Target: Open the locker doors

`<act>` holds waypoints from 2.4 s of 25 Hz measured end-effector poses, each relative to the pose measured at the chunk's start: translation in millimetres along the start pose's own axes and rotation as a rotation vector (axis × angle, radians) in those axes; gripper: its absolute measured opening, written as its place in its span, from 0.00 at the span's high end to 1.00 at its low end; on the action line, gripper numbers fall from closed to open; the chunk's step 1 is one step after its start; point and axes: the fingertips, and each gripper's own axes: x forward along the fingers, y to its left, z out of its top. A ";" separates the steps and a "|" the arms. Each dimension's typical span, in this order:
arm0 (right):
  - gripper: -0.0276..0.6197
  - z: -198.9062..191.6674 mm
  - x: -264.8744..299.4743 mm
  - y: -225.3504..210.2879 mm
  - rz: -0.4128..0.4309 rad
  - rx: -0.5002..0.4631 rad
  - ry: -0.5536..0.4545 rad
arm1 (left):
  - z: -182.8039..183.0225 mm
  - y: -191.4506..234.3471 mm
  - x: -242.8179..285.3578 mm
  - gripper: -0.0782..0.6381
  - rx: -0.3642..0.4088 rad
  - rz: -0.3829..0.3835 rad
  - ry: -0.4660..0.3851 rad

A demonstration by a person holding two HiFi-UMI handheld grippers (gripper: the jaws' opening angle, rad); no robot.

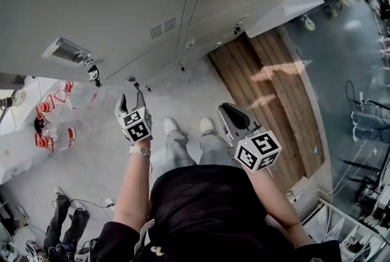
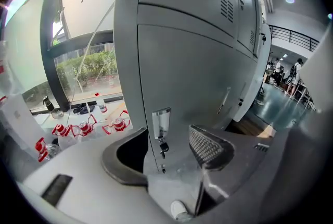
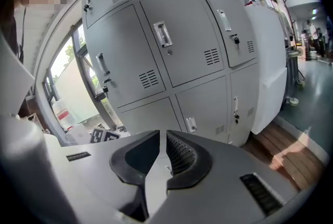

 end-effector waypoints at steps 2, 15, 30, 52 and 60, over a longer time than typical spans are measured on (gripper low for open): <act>0.86 -9.2 -5.9 -3.2 -0.034 0.028 0.005 | -0.9 7.8 13.6 0.52 0.002 0.027 0.014; 0.86 -45.9 -30.6 -14.3 -0.190 0.130 0.005 | -14.1 51.0 78.2 0.44 -0.044 0.205 0.065; 0.86 -52.1 -46.9 -27.3 -0.194 0.131 0.020 | -17.6 61.1 87.8 0.46 -0.035 0.281 0.065; 0.86 -46.4 -82.9 -57.6 -0.074 0.066 0.020 | -90.8 -45.3 21.7 0.66 0.044 0.175 0.197; 0.86 -44.5 -107.8 -88.8 -0.092 0.085 -0.020 | -117.6 -101.9 -0.1 0.72 0.143 0.115 0.235</act>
